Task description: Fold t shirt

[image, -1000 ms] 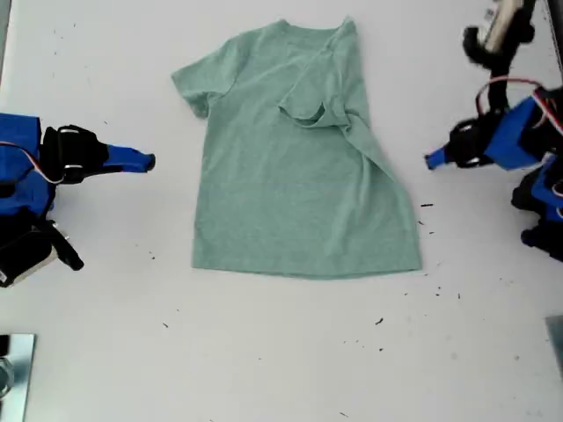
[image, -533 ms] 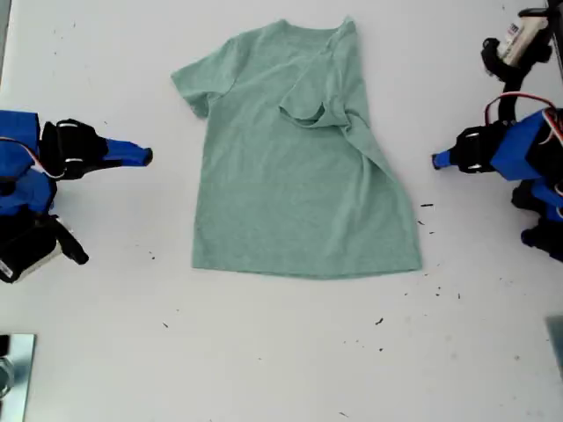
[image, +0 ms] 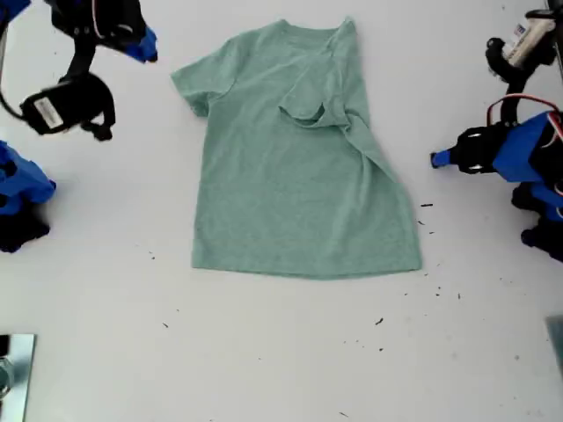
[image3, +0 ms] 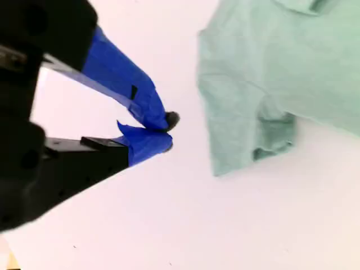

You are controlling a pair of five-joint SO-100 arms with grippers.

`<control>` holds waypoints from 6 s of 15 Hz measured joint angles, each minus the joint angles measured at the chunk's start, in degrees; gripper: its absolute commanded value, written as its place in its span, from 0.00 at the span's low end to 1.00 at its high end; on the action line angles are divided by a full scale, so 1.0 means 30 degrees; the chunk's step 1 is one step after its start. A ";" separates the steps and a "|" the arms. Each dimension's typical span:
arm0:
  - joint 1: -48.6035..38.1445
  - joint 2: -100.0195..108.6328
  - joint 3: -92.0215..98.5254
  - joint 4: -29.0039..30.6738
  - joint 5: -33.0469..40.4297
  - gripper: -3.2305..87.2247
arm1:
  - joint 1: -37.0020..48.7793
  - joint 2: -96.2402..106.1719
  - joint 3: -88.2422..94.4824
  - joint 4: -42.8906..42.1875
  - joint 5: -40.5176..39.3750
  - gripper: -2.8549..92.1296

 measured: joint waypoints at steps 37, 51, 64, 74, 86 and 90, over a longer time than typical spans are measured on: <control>0.3896 -1.4531 -0.9258 -0.8701 0.0264 0.22 | -0.0176 0.2373 0.0205 0.1084 0.0322 0.06; 0.9346 3.4131 3.3955 -1.0020 -0.9053 0.03 | -0.1494 0.2256 0.0205 0.1084 0.0967 0.05; 0.9316 3.4717 3.4102 -1.0020 -0.9082 0.03 | -0.8350 -1.8281 -2.1504 0.7236 0.1230 0.39; 0.9316 3.4746 3.4102 -1.0020 -0.9082 0.03 | -0.8730 -2.1416 -1.1660 -0.4219 0.2666 0.02; 0.9463 3.4980 3.4102 -0.9990 -0.9082 0.03 | -0.9609 -2.4053 -2.5664 1.0283 0.1875 0.02; 0.9463 3.5098 3.4131 -0.9873 -0.9082 0.03 | -0.9727 -2.6338 -3.1113 1.0312 0.1582 0.02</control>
